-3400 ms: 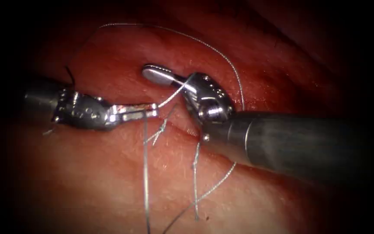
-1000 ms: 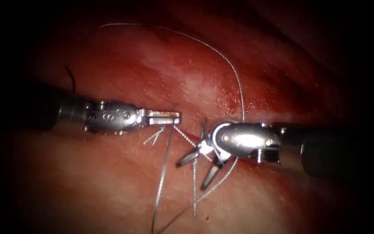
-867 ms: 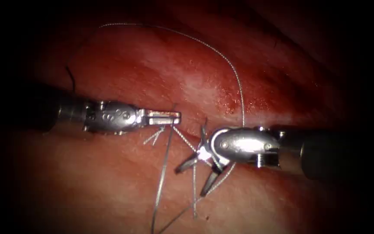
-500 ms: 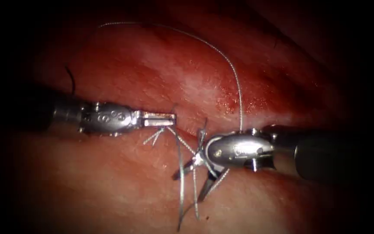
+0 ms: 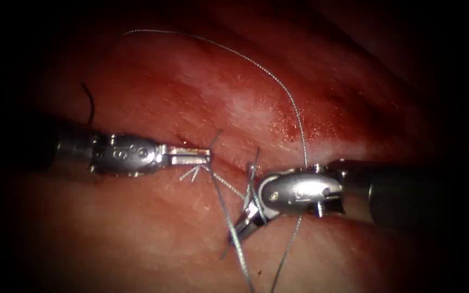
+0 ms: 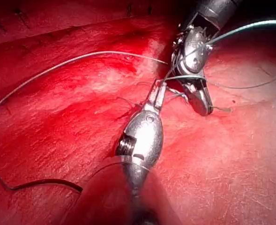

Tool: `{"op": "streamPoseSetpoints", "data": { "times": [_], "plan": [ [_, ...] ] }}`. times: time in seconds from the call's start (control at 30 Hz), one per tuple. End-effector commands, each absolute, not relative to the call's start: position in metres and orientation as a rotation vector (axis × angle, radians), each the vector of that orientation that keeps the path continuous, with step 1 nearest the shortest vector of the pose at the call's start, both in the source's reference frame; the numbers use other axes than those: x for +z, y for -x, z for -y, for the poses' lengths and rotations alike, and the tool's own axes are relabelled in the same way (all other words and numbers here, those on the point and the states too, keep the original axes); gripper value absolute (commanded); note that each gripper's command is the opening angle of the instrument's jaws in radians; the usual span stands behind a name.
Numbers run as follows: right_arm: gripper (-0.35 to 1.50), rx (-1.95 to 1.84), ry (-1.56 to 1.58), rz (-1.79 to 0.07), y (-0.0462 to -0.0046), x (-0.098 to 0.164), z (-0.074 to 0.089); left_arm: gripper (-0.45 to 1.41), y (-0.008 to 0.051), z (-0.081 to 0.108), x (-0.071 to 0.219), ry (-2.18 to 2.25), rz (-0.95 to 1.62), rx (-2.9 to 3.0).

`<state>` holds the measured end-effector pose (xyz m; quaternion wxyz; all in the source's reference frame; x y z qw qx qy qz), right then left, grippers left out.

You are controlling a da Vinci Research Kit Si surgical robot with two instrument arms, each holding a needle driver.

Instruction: Wound Closure

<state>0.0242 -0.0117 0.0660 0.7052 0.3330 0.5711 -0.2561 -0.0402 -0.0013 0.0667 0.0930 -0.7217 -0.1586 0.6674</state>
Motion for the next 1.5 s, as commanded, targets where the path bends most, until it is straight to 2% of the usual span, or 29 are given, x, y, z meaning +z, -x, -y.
{"op": "streamPoseSetpoints", "data": {
  "times": [0.03, 0.2, 0.53, 0.8, 1.17, 1.5],
  "plan": [
    [-0.35, -0.52, -0.744, -1.299, -0.0245, 0.066, 0.012, -0.45, 0.0405, 0.002, 0.067, 2.144, 0.476, 1.98],
    [-0.35, -0.32, -0.745, -1.423, -0.0229, 0.065, 0.01, -0.45, 0.0392, 0.005, 0.065, 2.153, 0.492, 1.981],
    [-0.35, -0.164, -0.698, -1.405, -0.0206, 0.069, 0.005, -0.45, 0.039, 0.014, 0.058, 2.177, 0.528, 1.98],
    [-0.35, -0.173, -0.673, -1.358, -0.0201, 0.07, 0.005, -0.45, 0.0383, 0.018, 0.054, 2.169, 0.567, 2.012],
    [-0.35, -0.12, -0.593, -1.18, -0.0184, 0.074, 0.003, -0.45, 0.0379, 0.021, 0.05, 2.164, 0.585, 2.029],
    [-0.35, 0.336, -0.521, -1.11, -0.0162, 0.075, 0.003, -0.45, 0.0385, 0.022, 0.049, 2.175, 0.597, 2.029]
  ]
}}
